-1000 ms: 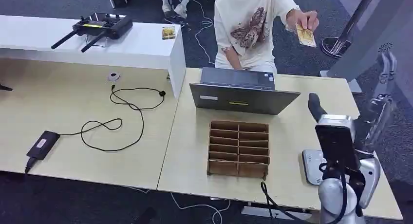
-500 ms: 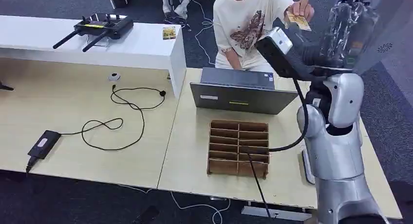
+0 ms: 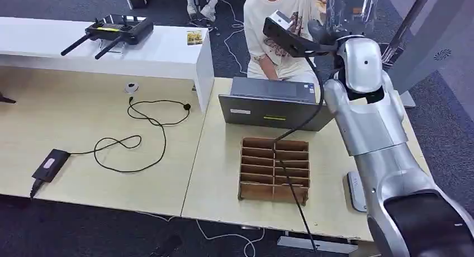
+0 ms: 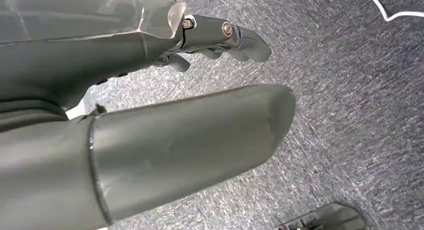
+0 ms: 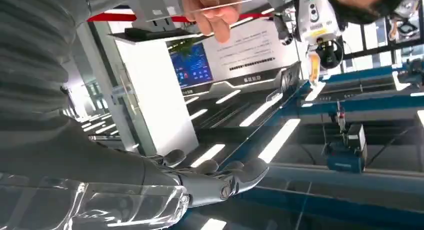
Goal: Pass the card to the sensor for recognition and then transmit it.
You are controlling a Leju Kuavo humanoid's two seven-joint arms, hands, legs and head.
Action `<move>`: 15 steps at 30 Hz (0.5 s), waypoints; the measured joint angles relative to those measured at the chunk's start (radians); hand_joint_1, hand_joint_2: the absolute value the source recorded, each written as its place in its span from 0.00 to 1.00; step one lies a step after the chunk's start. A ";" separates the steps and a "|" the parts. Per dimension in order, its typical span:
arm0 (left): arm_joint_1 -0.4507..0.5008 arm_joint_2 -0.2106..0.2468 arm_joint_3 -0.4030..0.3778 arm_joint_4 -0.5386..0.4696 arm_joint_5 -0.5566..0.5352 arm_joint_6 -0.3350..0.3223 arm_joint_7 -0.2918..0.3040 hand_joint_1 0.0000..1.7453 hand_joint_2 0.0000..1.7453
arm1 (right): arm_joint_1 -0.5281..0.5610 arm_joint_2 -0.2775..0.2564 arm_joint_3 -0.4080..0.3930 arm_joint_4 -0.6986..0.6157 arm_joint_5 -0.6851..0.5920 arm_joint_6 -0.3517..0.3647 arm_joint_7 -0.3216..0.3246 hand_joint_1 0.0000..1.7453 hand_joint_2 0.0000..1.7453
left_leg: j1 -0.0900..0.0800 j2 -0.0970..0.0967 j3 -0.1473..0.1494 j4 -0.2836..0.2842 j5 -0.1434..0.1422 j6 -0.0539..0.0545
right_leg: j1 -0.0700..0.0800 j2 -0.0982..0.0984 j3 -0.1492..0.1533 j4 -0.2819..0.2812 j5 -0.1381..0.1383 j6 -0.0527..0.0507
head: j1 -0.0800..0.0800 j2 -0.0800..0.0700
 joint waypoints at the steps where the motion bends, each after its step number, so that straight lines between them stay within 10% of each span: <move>1: 0.000 0.000 0.002 0.000 0.000 0.000 0.000 0.00 0.00 | -0.013 0.006 0.003 0.018 0.002 0.008 0.002 0.00 1.00 | 0.000 0.000 0.000 0.000 0.000 0.000 | 0.000 0.000 0.000 0.000 0.000 0.000 | -0.001 0.000; 15: 0.003 0.002 0.023 0.000 -0.001 0.001 -0.013 0.00 0.00 | -0.098 0.034 0.021 0.179 0.018 0.055 0.040 0.00 1.00 | 0.000 0.000 -0.001 0.001 0.000 0.000 | 0.000 0.000 -0.001 0.000 0.000 0.000 | 0.000 0.000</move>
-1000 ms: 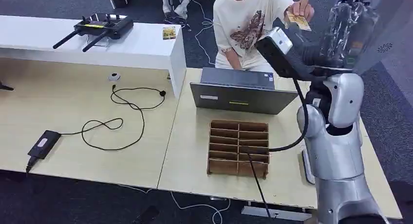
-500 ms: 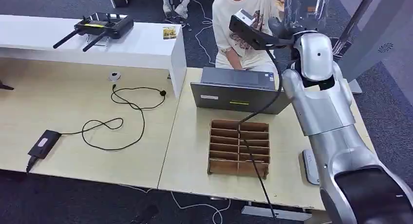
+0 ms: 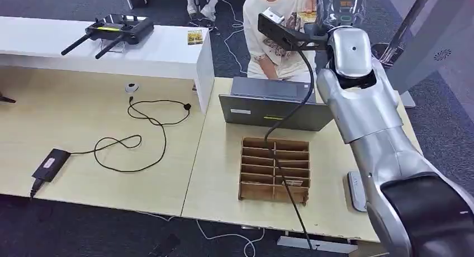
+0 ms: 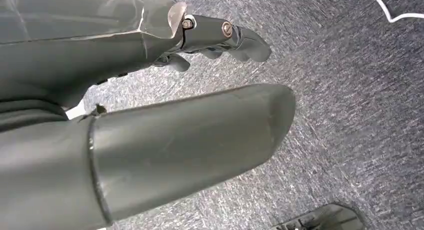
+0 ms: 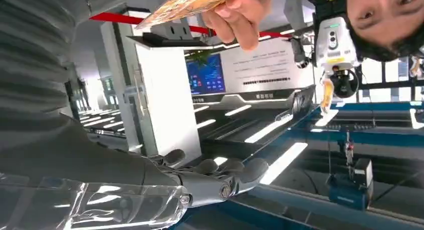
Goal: Pass the card to the sensor for recognition and then transmit it.
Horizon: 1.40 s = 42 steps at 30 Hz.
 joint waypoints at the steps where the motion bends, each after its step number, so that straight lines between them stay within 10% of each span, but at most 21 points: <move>1: 0.000 0.000 0.002 0.000 -0.002 0.000 -0.001 0.00 0.00 | -0.002 0.000 0.000 0.005 0.000 0.002 0.002 0.00 1.00 | 0.000 0.000 0.000 0.000 0.000 0.000 | 0.000 0.000 0.000 0.000 0.000 0.000 | 0.000 0.000; 2: 0.000 0.000 0.003 0.000 -0.002 0.001 -0.002 0.00 0.00 | -0.004 0.000 0.000 0.009 0.000 0.002 0.004 0.13 1.00 | 0.000 0.000 0.000 0.000 0.000 0.000 | 0.000 0.000 0.000 0.000 0.000 0.000 | 0.000 0.000; 3: 0.000 0.000 0.004 0.000 -0.003 0.001 -0.003 0.00 0.00 | -0.005 0.000 0.000 0.014 0.000 0.002 0.005 0.57 1.00 | 0.000 0.000 0.000 0.000 0.000 0.000 | 0.000 0.000 0.000 0.000 0.000 0.000 | 0.000 0.000; 4: 0.000 0.000 0.006 0.000 -0.005 0.001 -0.004 0.00 0.00 | -0.007 0.000 0.000 0.018 0.002 0.002 0.005 0.79 1.00 | 0.000 0.000 0.000 0.000 0.000 0.000 | 0.000 0.000 0.000 0.000 0.000 0.000 | 0.000 0.000; 6: 0.000 0.000 0.008 0.000 -0.008 0.001 -0.006 0.00 0.00 | -0.010 0.000 0.000 0.027 0.007 0.002 0.005 1.00 1.00 | 0.000 0.000 0.000 0.000 0.000 0.000 | 0.000 0.000 0.000 0.000 0.000 0.000 | 0.000 0.000; 32: 0.006 -0.001 0.017 0.000 -0.024 0.007 -0.008 0.00 0.00 | -0.015 0.014 -0.004 0.042 -0.001 -0.038 -0.037 1.00 1.00 | 0.000 0.000 -0.001 0.000 0.000 0.000 | 0.000 0.000 -0.001 0.000 0.000 0.000 | 0.000 0.000; 42: 0.012 -0.002 0.032 0.000 -0.031 0.010 -0.019 0.00 0.00 | -0.001 0.026 -0.111 -0.004 -0.201 -0.113 -0.181 1.00 1.00 | 0.000 0.000 -0.001 0.001 0.000 0.000 | 0.000 0.000 -0.001 0.000 0.000 0.000 | 0.000 0.000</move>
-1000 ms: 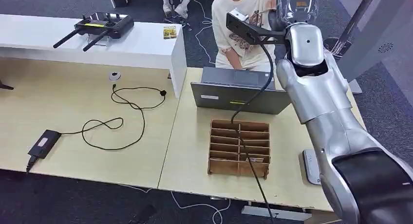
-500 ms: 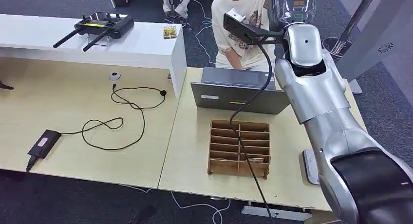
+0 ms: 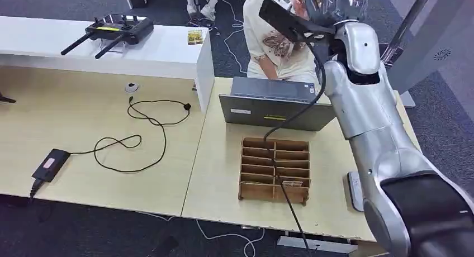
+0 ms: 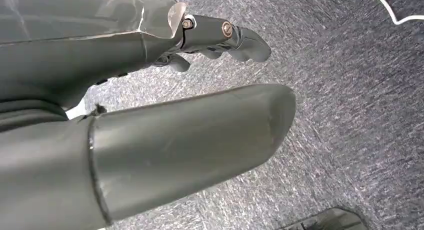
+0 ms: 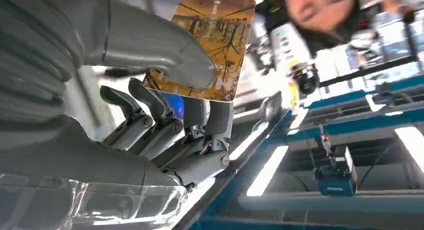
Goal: Pass the card to the sensor for recognition and then transmit it.
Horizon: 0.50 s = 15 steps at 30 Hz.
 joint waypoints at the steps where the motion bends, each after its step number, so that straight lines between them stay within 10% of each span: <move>1: 0.001 0.000 0.000 0.000 -0.001 0.000 0.000 0.00 0.00 | 0.006 0.000 -0.012 -0.014 -0.023 -0.001 -0.020 1.00 1.00 | 0.000 0.000 0.000 0.000 0.000 0.000 | 0.000 0.000 0.000 0.000 0.000 0.000 | 0.000 0.000; 15: 0.010 0.001 0.030 0.000 -0.019 -0.003 -0.010 0.00 0.00 | 0.106 -0.078 -0.177 -0.291 -0.618 0.428 -0.188 1.00 1.00 | 0.000 0.000 -0.001 0.002 0.000 0.000 | 0.000 0.000 -0.002 0.000 0.000 0.001 | 0.000 0.000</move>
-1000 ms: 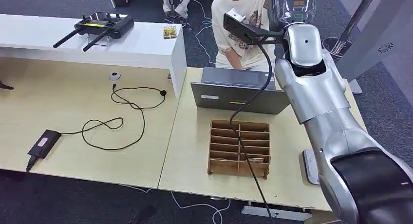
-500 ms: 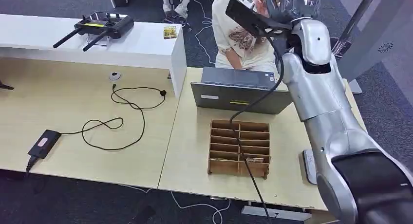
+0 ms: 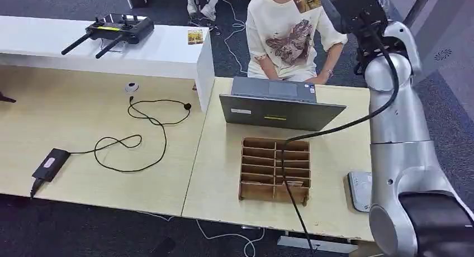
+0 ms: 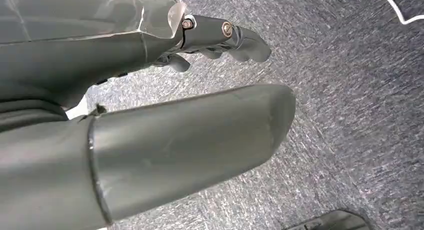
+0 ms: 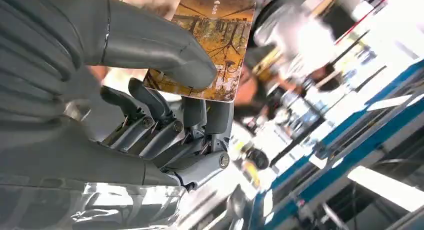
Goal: Pass the card to the sensor for recognition and then transmit it.
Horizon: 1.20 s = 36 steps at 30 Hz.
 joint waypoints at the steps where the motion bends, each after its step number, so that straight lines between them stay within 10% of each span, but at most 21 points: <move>1: 0.001 0.000 0.003 0.000 0.000 0.000 -0.002 0.00 0.00 | 0.008 -0.018 -0.008 -0.020 -0.057 0.042 -0.015 1.00 1.00 | 0.000 0.000 0.000 0.000 0.000 0.000 | 0.000 0.000 0.000 0.000 0.000 0.000 | 0.000 0.000; 13: 0.006 0.000 0.038 0.000 -0.019 0.006 -0.008 0.00 0.00 | 0.255 -0.264 -0.091 -0.232 -0.519 0.288 -0.127 1.00 1.00 | 0.000 -0.004 -0.001 0.001 -0.001 0.001 | 0.000 -0.004 0.002 -0.001 0.000 0.001 | 0.000 0.000; 36: 0.013 0.006 0.053 0.000 -0.081 0.005 0.009 0.00 0.00 | 0.747 -0.584 -0.260 -0.154 -0.505 0.442 -0.088 1.00 1.00 | 0.000 -0.006 -0.005 0.002 -0.002 0.002 | 0.000 -0.006 -0.002 -0.002 0.000 0.001 | 0.000 0.000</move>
